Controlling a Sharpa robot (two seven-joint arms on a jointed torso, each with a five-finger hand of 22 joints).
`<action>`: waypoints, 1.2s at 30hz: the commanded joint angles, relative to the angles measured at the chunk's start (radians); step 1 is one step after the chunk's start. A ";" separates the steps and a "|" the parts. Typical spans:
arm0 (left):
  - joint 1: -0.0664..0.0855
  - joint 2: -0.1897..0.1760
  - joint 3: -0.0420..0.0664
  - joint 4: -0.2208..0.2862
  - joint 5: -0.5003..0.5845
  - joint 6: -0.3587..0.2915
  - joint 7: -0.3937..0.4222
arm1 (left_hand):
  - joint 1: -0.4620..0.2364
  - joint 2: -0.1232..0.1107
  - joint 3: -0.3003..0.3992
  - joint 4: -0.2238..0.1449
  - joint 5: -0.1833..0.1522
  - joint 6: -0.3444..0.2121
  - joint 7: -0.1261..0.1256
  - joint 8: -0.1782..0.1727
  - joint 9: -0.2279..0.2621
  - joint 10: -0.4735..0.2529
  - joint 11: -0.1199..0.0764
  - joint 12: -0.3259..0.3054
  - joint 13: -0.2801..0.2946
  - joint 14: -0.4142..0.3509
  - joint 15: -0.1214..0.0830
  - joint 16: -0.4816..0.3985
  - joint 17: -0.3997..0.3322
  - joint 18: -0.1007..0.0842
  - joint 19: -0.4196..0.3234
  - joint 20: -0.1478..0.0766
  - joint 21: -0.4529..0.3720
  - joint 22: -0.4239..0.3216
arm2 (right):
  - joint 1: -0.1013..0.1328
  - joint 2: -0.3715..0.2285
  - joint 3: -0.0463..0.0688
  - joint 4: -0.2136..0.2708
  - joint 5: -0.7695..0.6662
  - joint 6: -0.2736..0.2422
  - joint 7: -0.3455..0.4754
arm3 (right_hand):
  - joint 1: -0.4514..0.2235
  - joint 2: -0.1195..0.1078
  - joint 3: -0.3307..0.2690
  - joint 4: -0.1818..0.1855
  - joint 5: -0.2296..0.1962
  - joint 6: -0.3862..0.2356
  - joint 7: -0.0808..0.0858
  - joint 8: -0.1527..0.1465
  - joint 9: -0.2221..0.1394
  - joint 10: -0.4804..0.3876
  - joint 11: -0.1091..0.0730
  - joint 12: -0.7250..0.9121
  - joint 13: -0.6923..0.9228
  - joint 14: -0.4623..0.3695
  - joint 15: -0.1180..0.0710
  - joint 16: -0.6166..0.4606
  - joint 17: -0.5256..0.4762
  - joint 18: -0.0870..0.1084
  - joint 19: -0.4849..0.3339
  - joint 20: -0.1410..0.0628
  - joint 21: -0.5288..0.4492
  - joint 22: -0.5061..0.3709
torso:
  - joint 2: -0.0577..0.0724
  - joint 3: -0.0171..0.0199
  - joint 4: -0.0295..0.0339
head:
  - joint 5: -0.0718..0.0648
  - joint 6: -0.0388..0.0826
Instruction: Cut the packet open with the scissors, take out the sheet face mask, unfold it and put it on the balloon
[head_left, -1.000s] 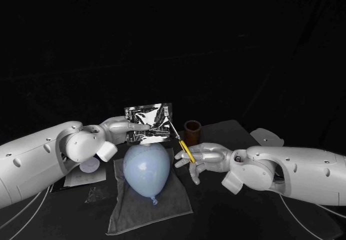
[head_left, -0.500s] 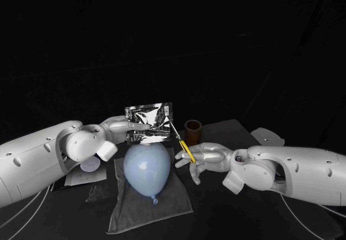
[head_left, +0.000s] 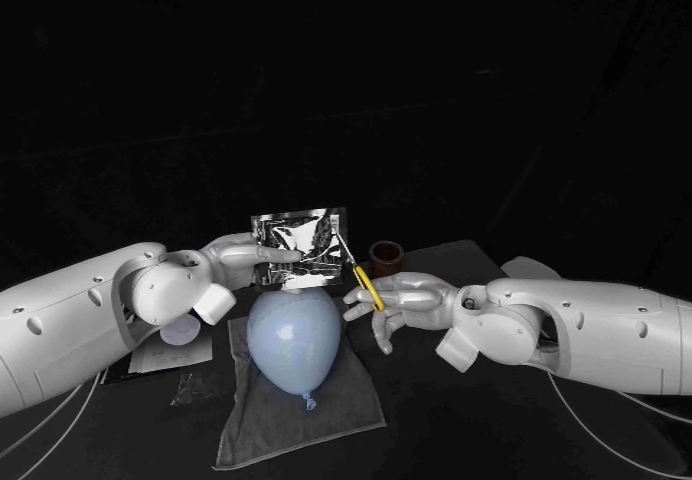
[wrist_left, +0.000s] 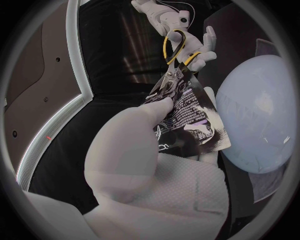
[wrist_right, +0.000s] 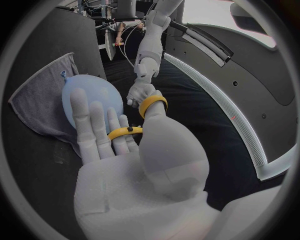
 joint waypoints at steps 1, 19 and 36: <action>0.001 0.003 0.001 0.003 -0.003 0.026 0.008 | 0.006 0.007 0.001 -0.003 0.003 0.007 -0.001 0.005 0.107 0.005 0.000 0.001 0.001 0.005 0.000 -0.004 0.001 0.017 0.004 0.000 -0.003 0.000 | 0.006 0.008 0.002 -0.006 0.012 0.032 0.017 | 0.001 -0.005 0.001 0.008 -0.002 -0.013 0.044 0.005 -0.001 -0.001 0.004 0.001 -0.001 -0.088 -0.081 0.006 0.002 0.038 -0.003 -0.002 0.007 -0.002 | 0.000 -0.0004 0.0018 | 0.000 -0.001; 0.001 0.003 0.001 0.003 -0.007 0.032 0.006 | 0.006 0.007 0.001 -0.003 0.003 0.007 -0.001 0.005 0.107 0.005 0.000 0.001 0.001 0.005 0.000 -0.004 0.001 0.017 0.004 0.000 -0.003 0.000 | 0.039 0.026 0.013 -0.026 0.009 0.037 0.023 | 0.004 0.002 0.002 0.011 -0.002 -0.005 0.042 0.012 -0.003 0.001 0.004 0.002 0.000 -0.092 -0.080 0.007 0.003 0.039 -0.005 -0.002 0.007 -0.003 | 0.000 0.0000 -0.0005 | 0.001 0.003; 0.001 0.004 0.001 0.003 -0.016 0.037 0.003 | 0.006 0.007 0.001 -0.003 0.003 0.007 -0.001 0.005 0.107 0.005 0.000 0.001 0.001 0.005 0.000 -0.004 0.001 0.017 0.004 0.000 -0.003 0.000 | 0.058 0.050 0.018 -0.053 0.004 0.017 0.032 | 0.027 0.037 -0.024 0.005 -0.002 0.054 0.060 0.043 -0.020 0.083 -0.018 0.048 0.010 -0.091 -0.096 0.026 0.014 0.041 -0.002 -0.013 0.020 -0.009 | 0.001 -0.0014 0.0002 | 0.001 0.002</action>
